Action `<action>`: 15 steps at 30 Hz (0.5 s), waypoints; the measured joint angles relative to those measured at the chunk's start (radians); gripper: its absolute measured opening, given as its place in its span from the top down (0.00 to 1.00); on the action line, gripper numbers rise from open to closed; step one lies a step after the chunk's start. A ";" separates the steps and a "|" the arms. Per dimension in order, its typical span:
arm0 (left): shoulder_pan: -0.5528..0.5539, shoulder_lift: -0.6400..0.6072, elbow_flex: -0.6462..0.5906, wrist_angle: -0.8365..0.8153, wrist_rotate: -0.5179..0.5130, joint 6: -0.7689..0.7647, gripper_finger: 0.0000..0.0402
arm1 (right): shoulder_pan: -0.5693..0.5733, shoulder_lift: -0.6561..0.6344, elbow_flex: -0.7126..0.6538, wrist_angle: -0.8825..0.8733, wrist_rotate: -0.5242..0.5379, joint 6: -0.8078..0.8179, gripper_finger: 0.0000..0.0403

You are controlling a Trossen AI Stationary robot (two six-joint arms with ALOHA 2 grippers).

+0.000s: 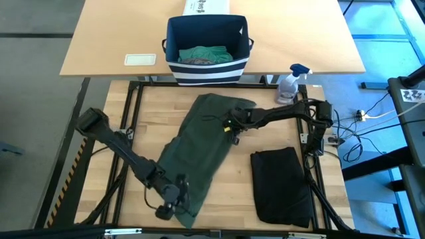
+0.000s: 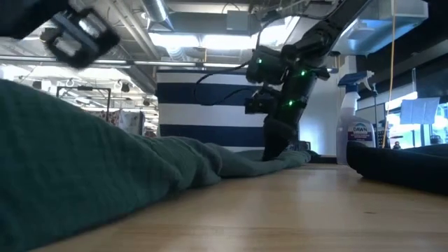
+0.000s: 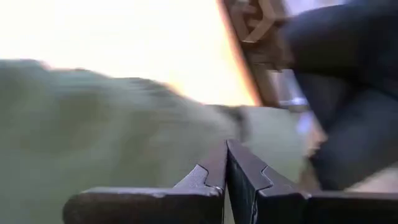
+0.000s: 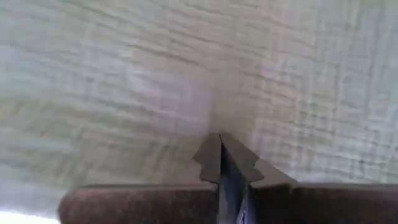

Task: Fold Laundry from Bin
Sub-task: Fold the green polo shirt

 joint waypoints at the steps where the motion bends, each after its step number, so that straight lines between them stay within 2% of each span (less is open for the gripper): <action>1: 0.000 -0.030 0.006 -0.058 -0.044 0.000 1.00 | 0.011 -0.016 0.000 -0.003 0.016 -0.015 0.99; 7: -0.020 -0.158 0.008 -0.374 -0.188 -0.067 1.00 | 0.087 -0.120 0.003 -0.003 0.085 -0.028 0.99; 12: -0.043 -0.159 -0.001 -0.548 -0.203 -0.182 1.00 | 0.217 -0.165 0.005 0.075 0.094 -0.086 0.99; 15: -0.057 -0.154 -0.028 -0.565 -0.209 -0.227 1.00 | 0.322 -0.166 0.004 0.155 0.100 -0.132 0.99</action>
